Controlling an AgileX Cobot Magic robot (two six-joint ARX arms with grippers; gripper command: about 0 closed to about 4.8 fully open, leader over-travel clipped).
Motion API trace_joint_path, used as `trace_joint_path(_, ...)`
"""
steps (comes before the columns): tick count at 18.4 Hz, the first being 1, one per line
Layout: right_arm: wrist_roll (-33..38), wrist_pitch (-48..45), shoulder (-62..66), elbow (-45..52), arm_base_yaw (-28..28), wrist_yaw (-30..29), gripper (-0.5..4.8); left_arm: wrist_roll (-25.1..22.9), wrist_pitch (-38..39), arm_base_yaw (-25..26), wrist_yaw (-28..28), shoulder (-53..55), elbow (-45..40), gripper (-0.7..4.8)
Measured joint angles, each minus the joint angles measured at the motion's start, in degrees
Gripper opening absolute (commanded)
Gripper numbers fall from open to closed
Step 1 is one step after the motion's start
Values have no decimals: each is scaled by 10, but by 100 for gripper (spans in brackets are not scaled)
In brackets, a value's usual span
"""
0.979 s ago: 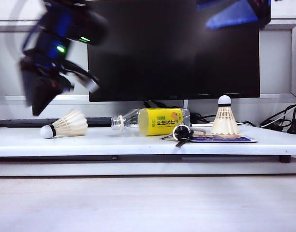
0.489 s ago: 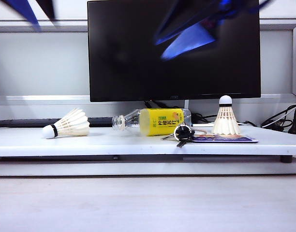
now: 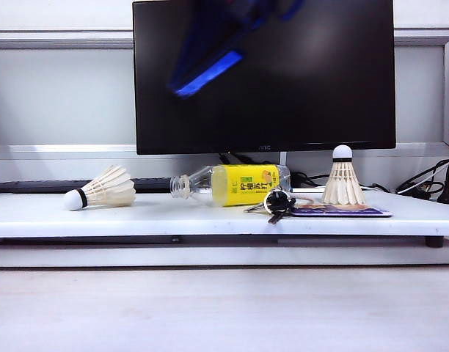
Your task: Stack the badminton balls on the table vertically.
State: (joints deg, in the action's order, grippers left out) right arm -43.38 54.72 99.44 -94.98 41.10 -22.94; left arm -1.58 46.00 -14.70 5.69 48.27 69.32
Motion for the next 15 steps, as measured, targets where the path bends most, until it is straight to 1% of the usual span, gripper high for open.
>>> trace_joint_path(2,-18,26,42,-49,11,15,257,15,8,0,-8,-52,-76,247)
trace_joint_path(3,-25,43,58,-70,14,15,221,20,5,0,-8,-70,-100,247)
trace_joint_path(4,-28,53,73,-88,16,15,197,26,5,0,-8,-86,-117,247)
trace_joint_path(7,-41,81,134,-167,20,20,198,47,8,0,-9,-130,-169,247)
trace_joint_path(9,-48,82,150,-194,20,24,198,54,21,0,-9,-135,-185,247)
trace_joint_path(11,-71,81,169,-215,20,25,198,60,27,0,-9,-135,-212,247)
trace_joint_path(15,-115,50,191,-218,29,35,198,64,27,0,-9,-134,-262,247)
